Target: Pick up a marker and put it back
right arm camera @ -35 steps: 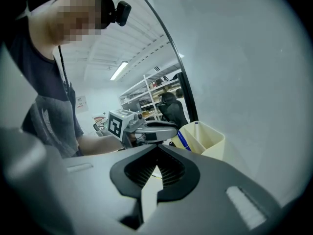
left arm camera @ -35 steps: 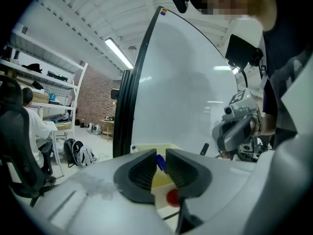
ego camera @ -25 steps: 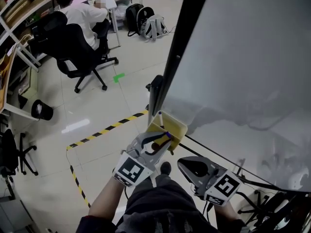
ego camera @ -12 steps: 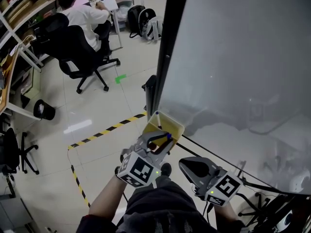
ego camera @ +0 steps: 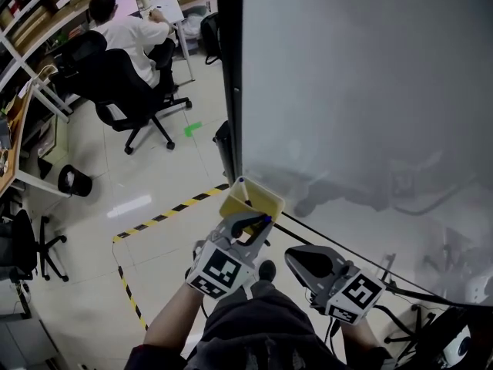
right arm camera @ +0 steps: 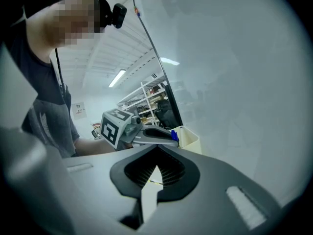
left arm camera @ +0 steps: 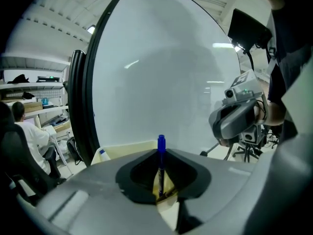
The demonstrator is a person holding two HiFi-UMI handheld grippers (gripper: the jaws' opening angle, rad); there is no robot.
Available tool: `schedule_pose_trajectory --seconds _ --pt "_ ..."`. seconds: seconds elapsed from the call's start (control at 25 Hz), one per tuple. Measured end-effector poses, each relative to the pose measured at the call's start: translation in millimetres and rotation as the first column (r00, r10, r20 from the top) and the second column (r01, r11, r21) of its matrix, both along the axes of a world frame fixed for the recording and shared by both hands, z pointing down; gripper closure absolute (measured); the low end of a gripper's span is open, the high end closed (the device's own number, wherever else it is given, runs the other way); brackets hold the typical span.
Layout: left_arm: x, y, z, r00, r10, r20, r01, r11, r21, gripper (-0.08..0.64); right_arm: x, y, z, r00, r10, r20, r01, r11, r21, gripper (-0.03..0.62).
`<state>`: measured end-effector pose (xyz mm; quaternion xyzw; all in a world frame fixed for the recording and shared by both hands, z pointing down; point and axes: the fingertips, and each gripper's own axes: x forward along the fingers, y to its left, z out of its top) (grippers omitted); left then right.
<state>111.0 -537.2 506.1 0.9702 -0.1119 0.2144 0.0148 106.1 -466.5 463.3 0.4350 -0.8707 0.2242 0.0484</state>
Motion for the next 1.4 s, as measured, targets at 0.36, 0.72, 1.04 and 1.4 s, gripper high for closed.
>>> schedule_pose_trajectory --seconds 0.36,0.72,1.04,1.4 --pt "-27.9 -21.9 -41.3 0.987 -0.12 -0.103 0.117 0.992 -0.037 0.514 1.5 -9.0 -23.2 1.0 -0.024 0.003 0.024 0.998 0.055 0.592" --pt "-65.1 -26.2 -127.7 0.944 -0.243 -0.223 0.254 0.967 0.019 0.514 -15.8 -15.2 -61.7 0.991 -0.134 -0.001 0.132 0.973 0.188 0.592" --pt "-79.0 12.8 -235.8 0.892 -0.255 -0.374 0.342 0.921 0.186 0.514 -32.0 -18.4 -127.0 0.969 -0.244 -0.044 0.243 0.899 0.363 0.592" --pt "-93.8 42.4 -242.2 0.863 -0.361 -0.353 0.447 0.871 0.204 0.514 -33.8 -15.1 -149.2 0.954 -0.299 -0.008 0.275 0.868 0.414 0.592"
